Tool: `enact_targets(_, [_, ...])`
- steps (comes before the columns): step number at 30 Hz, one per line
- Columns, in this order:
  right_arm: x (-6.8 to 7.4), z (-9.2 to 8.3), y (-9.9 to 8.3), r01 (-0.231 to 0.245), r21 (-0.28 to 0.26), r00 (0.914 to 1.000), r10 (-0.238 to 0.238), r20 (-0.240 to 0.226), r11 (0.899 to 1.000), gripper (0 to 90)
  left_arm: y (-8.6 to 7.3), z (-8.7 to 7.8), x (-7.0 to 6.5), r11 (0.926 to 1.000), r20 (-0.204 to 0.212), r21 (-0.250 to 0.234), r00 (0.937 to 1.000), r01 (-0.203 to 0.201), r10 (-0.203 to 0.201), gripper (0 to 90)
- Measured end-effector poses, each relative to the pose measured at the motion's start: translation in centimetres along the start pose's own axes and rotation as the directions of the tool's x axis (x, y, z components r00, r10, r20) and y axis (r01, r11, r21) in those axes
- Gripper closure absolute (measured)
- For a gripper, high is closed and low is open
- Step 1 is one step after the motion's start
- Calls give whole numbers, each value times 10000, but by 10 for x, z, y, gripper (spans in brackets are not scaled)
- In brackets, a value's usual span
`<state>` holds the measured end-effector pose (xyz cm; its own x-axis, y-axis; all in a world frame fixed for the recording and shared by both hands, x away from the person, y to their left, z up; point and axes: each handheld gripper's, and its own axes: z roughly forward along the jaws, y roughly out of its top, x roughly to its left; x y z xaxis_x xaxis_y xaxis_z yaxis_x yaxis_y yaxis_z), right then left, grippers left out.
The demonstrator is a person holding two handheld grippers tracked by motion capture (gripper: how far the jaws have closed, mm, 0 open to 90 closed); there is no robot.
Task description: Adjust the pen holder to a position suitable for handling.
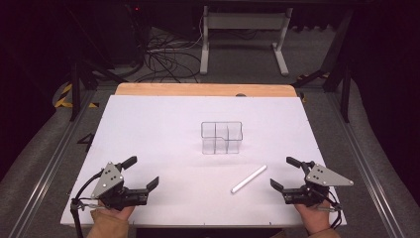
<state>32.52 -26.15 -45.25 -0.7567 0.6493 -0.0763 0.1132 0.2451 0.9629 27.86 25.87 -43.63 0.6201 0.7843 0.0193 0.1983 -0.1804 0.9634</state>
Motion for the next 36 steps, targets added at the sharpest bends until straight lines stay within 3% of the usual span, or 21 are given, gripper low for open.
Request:
enact_targets(7, [0,-1,0,95,242,9999,-95,30,9997,74,15,15,-7,9997,601,239,9982,69,-83,54])
enact_targets(13, [2,-2,-1,127,301,9999,-126,-18,9995,75,27,31,-13,9989,1053,423,9943,-182,137,55])
enact_targets(15, [2,-3,-2,100,352,9999,-98,-55,9993,75,32,39,-16,9984,1329,506,9910,-257,188,55])
enact_targets(30, [1,-10,-5,-7,415,9999,2,119,9991,76,54,72,-35,9954,2125,664,9757,-688,533,55])
enact_targets(36, [2,-9,-6,-4,450,9999,-1,118,9990,76,60,87,-45,9944,2600,750,9642,-746,527,50])
